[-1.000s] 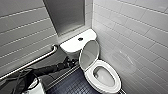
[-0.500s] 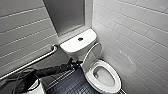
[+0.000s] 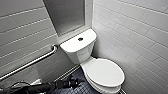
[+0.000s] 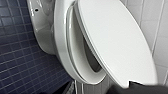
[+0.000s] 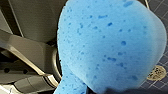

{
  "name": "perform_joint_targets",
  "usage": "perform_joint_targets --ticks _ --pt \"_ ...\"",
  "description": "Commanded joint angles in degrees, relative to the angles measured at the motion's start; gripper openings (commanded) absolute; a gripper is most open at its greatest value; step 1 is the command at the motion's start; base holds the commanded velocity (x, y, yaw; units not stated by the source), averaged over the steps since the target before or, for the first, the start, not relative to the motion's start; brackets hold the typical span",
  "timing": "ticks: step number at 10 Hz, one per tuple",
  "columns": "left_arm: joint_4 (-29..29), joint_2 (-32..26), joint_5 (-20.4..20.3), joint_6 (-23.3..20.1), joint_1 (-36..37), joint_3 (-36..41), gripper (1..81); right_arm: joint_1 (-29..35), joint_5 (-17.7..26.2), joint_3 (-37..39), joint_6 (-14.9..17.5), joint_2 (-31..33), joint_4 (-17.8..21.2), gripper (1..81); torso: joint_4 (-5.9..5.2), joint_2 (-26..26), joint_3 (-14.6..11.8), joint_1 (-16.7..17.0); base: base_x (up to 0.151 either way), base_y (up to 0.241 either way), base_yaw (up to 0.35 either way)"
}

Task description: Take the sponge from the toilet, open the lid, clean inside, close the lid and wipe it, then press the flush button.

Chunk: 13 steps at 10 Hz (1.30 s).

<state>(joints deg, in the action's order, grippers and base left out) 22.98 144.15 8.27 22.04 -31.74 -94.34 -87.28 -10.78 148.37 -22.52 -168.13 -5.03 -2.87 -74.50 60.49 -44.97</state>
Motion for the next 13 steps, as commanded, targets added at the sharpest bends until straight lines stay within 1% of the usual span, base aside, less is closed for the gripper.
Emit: perform_joint_targets --ticks 1,2,3,4,5,7,9,10,12,13 --pt "-18.65 -10.98 4.13 -1.3 -13.19 13.3 81.1 -1.89 4.1 -2.92 -0.25 0.67 0.29 1.0 0.0 0.0 0.0 0.0 0.0 0.0 0.0" --pt "-24.44 -12.04 5.25 -1.3 -18.82 13.57 81.1 -1.8 3.93 -4.93 -0.68 1.36 1.07 1.0 0.0 0.0 0.0 0.0 0.0 0.0 0.0" --pt "-28.4 -12.39 7.11 -1.21 -23.64 12.7 81.1 -1.89 3.83 -7.81 -1.13 2.58 1.43 1.0 0.0 0.0 0.0 0.0 0.0 0.0 0.0" --pt "-29.83 -13.0 7.2 -1.29 -28.05 11.82 81.1 -1.89 3.83 -12.1 -1.3 4.69 1.35 1.0 0.0 0.0 -0.02 0.0 0.0 0.0 0.0" --pt "-30.96 -13.62 7.12 -1.38 -31.75 11.03 81.1 -1.8 3.57 -18.5 -1.3 8.62 1.26 1.0 0.0 0.0 -0.02 0.0 0.0 0.0 0.0" --pt "-33.41 -13.2 6.33 -1.73 -38.16 8.84 81.1 -1.37 -0.19 -30.8 -1.21 17.92 1.17 1.0 0.0 -0.02 -0.02 0.0 0.0 0.0 0.0" --pt "-37.3 -11.08 6.24 -2.35 -42.47 6.2 81.1 -0.31 -1.96 -40.87 -1.13 26.57 0.73 1.0 0.0 -0.02 -0.02 0.0 0.0 0.0 0.0" --pt "-37.74 -9.42 6.24 -2.27 -43.36 3.74 81.1 -0.13 -3.18 -43.59 -1.13 30.0 0.81 1.0 0.0 -0.02 -0.02 0.0 0.0 0.0 0.0" --pt "-38.7 -6.08 6.24 -2.96 -45.03 0.05 81.1 0.13 -7.66 -49.04 -1.21 37.2 1.34 1.0 0.0 -0.05 -0.05 0.0 0.0 0.0 0.0" --pt "-39.41 -4.14 6.32 -3.84 -45.91 -1.8 81.1 1.27 -8.65 -52.56 -1.48 40.82 1.43 1.0 0.0 -0.05 -0.05 0.0 0.0 0.0 0.0"
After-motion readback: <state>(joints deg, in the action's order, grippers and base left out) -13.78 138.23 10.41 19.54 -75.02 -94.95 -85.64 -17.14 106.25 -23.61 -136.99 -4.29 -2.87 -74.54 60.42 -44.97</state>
